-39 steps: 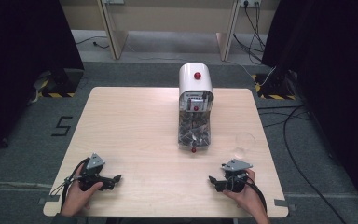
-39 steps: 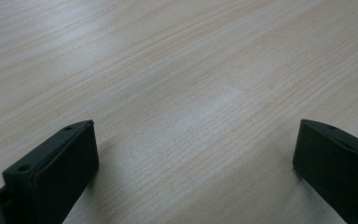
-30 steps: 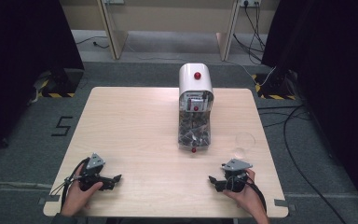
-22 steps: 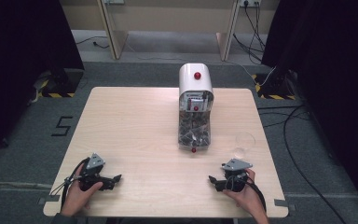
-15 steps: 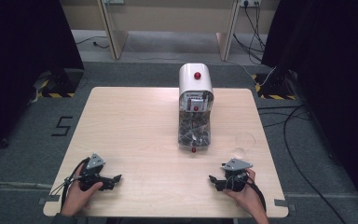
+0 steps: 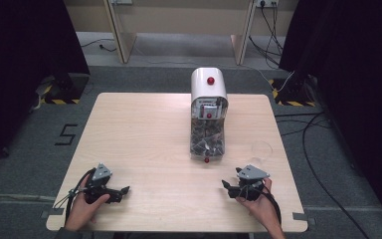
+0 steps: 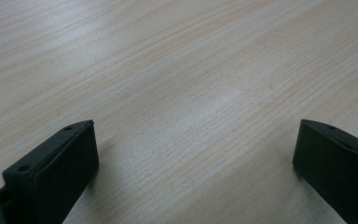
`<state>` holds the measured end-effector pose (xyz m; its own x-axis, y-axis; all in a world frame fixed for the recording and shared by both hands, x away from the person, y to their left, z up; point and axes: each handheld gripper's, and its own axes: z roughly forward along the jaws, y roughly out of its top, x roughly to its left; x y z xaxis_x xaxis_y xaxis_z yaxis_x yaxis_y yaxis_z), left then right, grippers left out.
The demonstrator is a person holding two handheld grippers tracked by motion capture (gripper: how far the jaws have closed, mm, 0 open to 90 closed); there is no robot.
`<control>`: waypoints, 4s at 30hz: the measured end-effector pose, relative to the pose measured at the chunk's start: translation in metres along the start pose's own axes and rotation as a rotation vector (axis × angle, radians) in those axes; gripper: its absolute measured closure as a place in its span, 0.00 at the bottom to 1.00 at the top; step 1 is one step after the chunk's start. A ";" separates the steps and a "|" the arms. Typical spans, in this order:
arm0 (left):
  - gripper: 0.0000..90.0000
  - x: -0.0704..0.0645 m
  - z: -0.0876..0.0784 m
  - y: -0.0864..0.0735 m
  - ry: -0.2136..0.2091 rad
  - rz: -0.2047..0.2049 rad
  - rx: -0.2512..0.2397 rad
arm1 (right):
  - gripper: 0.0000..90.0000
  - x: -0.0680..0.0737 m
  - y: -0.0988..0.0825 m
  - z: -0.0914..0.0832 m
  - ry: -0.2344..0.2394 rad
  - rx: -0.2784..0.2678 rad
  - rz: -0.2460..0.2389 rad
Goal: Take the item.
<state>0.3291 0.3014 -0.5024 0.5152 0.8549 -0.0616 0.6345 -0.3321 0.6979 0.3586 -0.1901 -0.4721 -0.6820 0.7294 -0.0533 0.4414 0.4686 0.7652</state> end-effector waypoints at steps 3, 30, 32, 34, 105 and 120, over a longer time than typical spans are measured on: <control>0.00 0.000 0.000 0.000 0.000 0.000 0.000 | 0.33 0.000 0.004 0.000 -0.011 -0.017 -0.007; 0.00 0.000 0.000 0.000 0.000 0.000 0.000 | 0.39 -0.003 0.075 0.016 -0.058 -0.112 -0.044; 0.00 0.000 0.000 0.000 0.000 0.000 0.000 | 0.39 -0.004 0.079 0.018 -0.059 -0.112 -0.032; 0.00 0.000 0.000 0.000 0.000 0.000 0.000 | 0.39 -0.007 0.089 0.024 -0.073 -0.119 -0.023; 0.00 0.000 0.000 0.000 -0.001 0.000 -0.001 | 0.89 -0.024 0.121 0.052 -0.027 -0.157 0.034; 0.00 0.000 0.000 0.000 0.000 0.000 0.000 | 0.88 -0.017 0.121 0.028 -0.004 -0.176 0.019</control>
<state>0.3291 0.3015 -0.5024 0.5156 0.8546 -0.0615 0.6344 -0.3326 0.6978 0.4399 -0.1322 -0.3961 -0.6722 0.7393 -0.0401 0.3449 0.3606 0.8666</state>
